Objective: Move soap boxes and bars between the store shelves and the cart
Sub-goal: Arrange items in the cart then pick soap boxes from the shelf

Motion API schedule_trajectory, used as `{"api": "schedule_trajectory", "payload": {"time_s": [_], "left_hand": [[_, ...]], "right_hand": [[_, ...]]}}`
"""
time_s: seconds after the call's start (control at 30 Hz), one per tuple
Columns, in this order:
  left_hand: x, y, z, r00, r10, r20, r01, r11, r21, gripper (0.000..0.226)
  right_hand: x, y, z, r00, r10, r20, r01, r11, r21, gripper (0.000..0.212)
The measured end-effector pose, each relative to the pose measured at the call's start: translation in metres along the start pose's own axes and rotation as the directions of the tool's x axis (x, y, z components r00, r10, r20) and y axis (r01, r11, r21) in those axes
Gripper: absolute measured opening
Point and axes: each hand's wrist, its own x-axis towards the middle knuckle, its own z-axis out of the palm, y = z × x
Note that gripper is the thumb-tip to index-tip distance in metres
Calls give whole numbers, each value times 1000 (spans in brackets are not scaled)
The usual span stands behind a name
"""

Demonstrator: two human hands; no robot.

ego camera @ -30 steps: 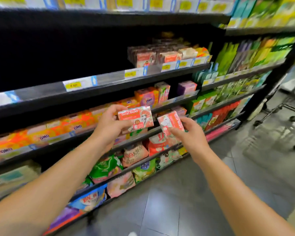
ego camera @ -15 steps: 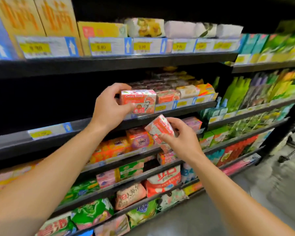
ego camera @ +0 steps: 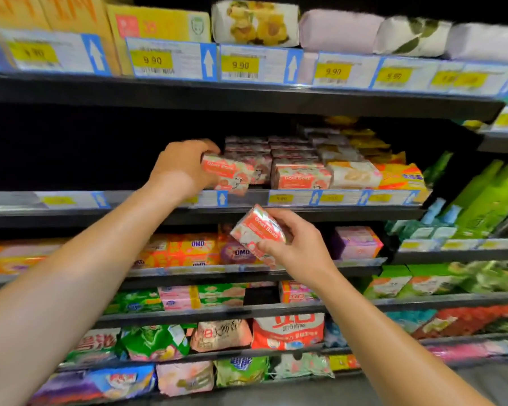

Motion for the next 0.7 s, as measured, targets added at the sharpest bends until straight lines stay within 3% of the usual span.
{"api": "schedule_trajectory", "payload": {"time_s": [0.1,0.23,0.7], "left_hand": [[-2,-4,1,998,-58,-35,61,993,97,51],[-2,0,8,994,-86,-69,93,990,105,49],[4,39,36,997,-1,-80,10,994,112,40]], "right_hand": [[3,9,1,998,-11,63,9,1000,21,55],[5,14,1,994,-20,111,19,1000,9,57],[4,24,-13,994,-18,111,16,1000,23,57]]}}
